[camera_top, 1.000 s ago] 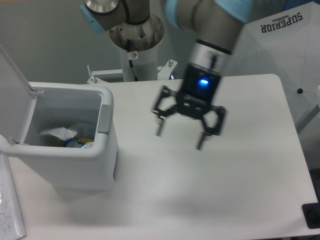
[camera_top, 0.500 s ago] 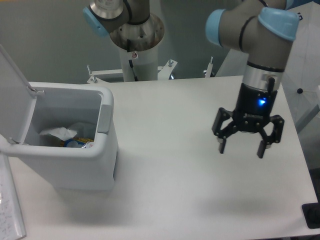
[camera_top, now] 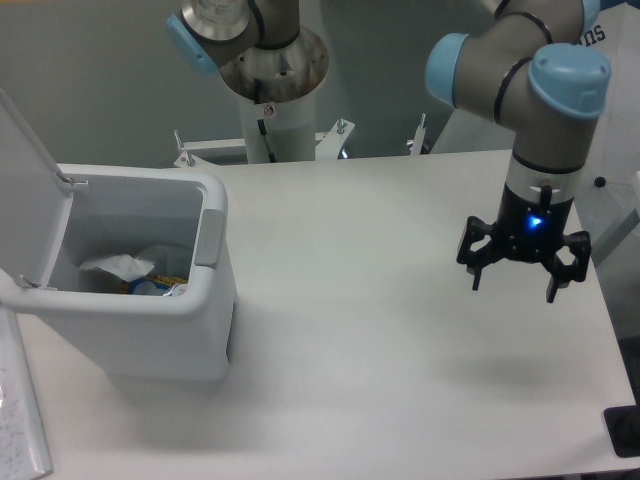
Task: Place the trash in the trash can
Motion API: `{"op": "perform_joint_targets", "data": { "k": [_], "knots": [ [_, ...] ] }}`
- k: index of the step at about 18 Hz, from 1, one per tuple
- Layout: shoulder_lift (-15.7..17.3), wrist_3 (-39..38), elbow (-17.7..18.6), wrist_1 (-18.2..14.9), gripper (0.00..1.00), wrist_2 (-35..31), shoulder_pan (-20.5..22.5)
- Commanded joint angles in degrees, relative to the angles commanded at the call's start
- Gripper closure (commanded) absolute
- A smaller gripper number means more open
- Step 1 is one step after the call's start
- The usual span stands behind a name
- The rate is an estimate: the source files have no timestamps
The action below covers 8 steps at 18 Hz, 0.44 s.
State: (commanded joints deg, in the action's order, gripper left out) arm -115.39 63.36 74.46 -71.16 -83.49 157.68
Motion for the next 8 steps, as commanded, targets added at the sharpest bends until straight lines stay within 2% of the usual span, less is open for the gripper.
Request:
{"op": "perform_joint_targets", "data": {
  "k": [2,8],
  "knots": [
    [-0.7,2.6,-1.7,-3.2,0.00,-1.7,-0.3],
    [-0.6,4.4,-1.0,-3.5,0.00,-4.0,-1.2]
  ]
}}
